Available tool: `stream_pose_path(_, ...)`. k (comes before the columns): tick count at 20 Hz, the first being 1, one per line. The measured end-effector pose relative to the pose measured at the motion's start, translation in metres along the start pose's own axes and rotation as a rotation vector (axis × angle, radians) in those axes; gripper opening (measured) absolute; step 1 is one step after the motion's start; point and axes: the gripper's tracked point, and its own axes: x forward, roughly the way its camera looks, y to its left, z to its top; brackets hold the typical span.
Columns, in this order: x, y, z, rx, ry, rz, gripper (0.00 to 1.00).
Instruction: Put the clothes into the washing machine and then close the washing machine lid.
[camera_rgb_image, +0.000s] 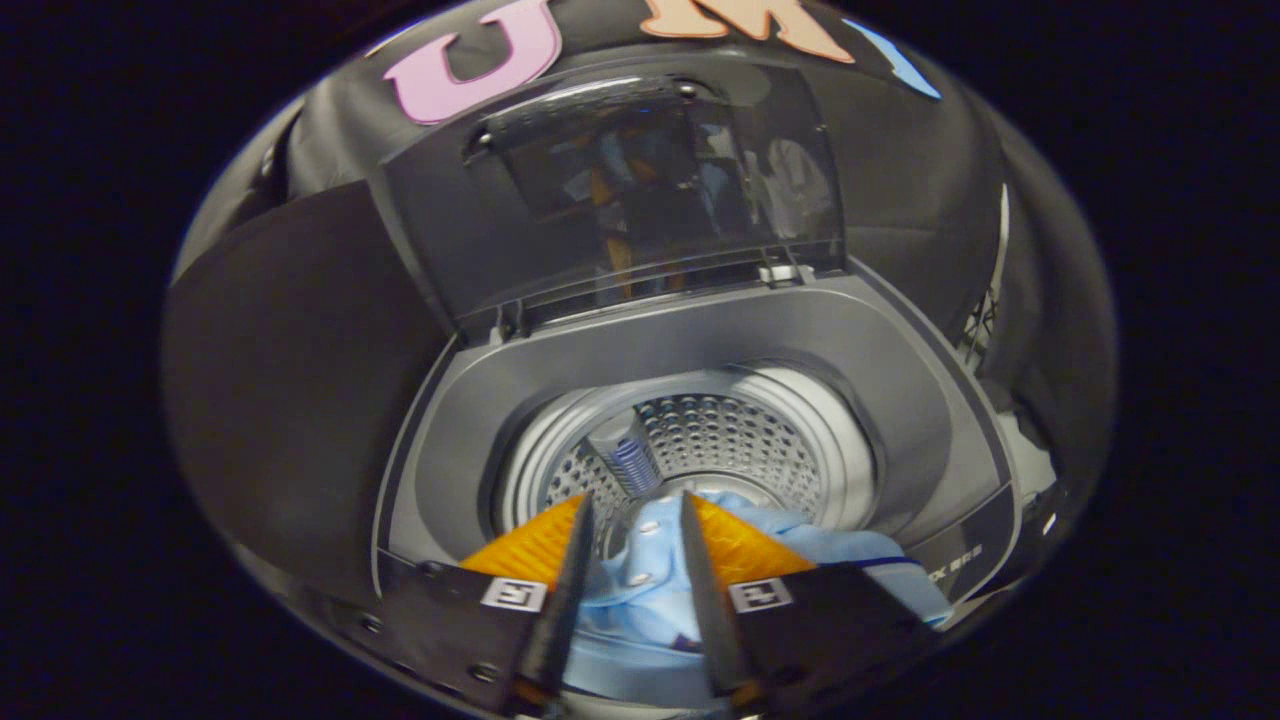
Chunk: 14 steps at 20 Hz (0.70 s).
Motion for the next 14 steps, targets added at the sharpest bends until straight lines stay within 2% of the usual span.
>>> stream_pose_path(2,-0.002,0.001,-0.002,-0.078,0.016,-0.053,0.88)
stream_pose_path(4,0.0,0.005,-0.001,-0.124,0.019,-0.09,0.96)
stream_pose_path(6,-0.004,0.006,0.002,-0.135,0.015,-0.102,0.96)
stream_pose_path(9,-0.008,0.012,0.019,-0.068,-0.022,-0.071,0.96)
stream_pose_path(14,-0.021,-0.002,0.06,-0.032,-0.068,-0.098,0.96)
